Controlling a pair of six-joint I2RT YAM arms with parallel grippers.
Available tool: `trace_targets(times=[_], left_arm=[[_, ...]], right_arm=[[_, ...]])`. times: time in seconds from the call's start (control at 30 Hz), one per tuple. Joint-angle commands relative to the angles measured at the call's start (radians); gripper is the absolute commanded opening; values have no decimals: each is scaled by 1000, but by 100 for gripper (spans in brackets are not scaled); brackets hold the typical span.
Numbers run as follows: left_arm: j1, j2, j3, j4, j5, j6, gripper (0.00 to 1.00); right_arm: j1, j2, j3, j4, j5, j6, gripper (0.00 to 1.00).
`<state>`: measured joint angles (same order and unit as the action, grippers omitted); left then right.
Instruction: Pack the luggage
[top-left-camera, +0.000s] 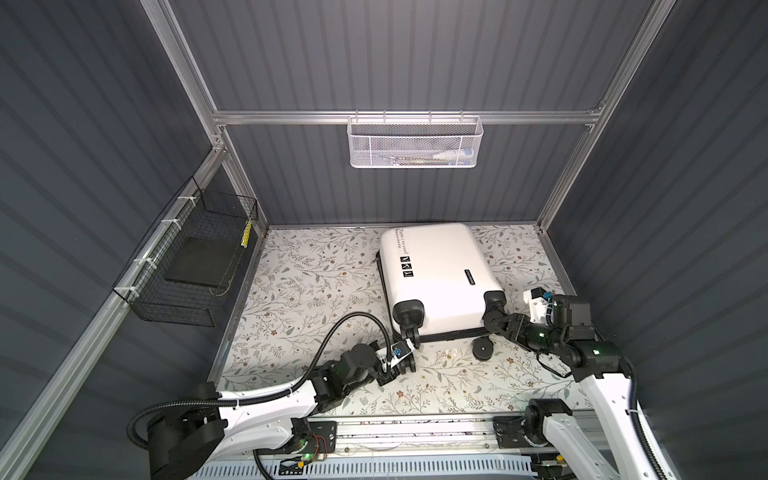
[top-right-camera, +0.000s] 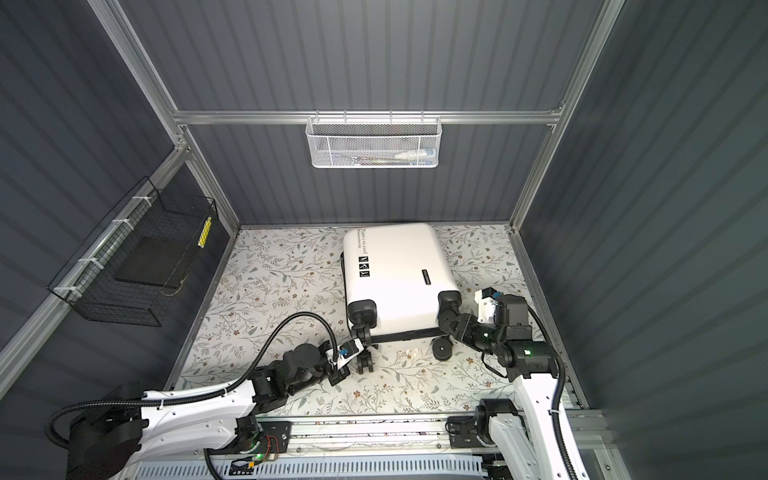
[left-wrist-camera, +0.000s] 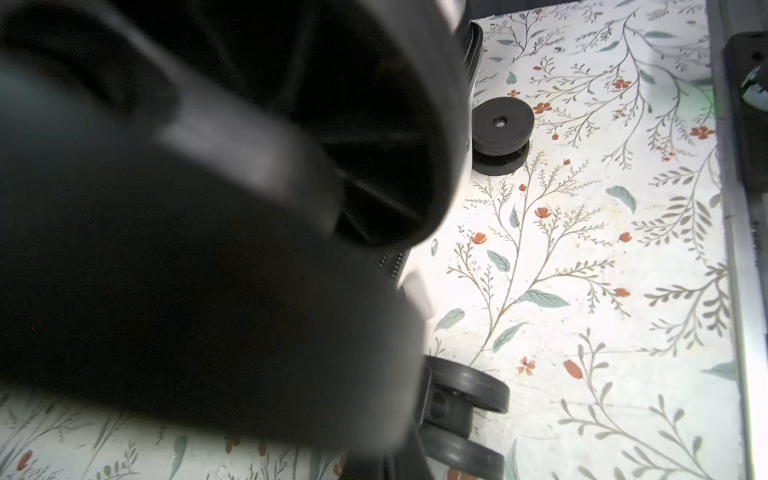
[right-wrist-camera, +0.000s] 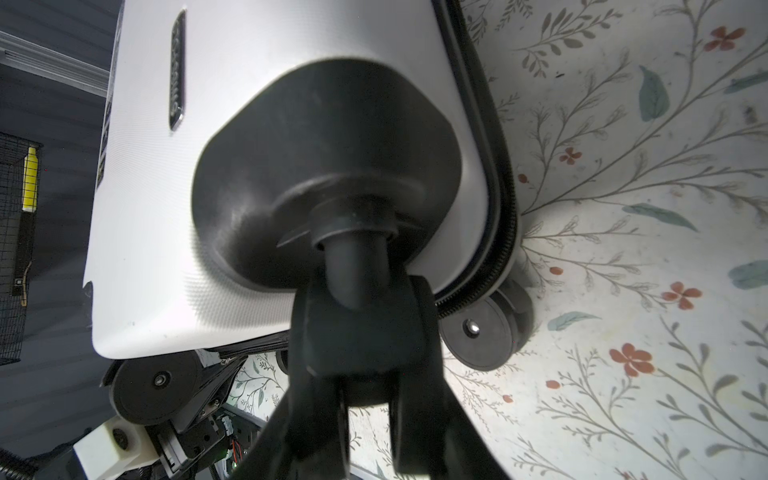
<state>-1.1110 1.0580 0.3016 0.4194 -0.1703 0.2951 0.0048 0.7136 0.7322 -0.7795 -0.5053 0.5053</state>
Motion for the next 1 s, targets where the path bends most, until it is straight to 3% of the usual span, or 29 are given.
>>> trace_targets(times=[0.0,0.57,0.97], left_arm=[[-69,19,79,40,82,72,0],[-219,261,231,98,28,148,0],[-271,428,322,188,51,149,0]], right_arm=[[18,0,-15,6,-24,60,0],[79,-33,11,10,-34,111,0],[153,-52,72,6,-7,152,0]])
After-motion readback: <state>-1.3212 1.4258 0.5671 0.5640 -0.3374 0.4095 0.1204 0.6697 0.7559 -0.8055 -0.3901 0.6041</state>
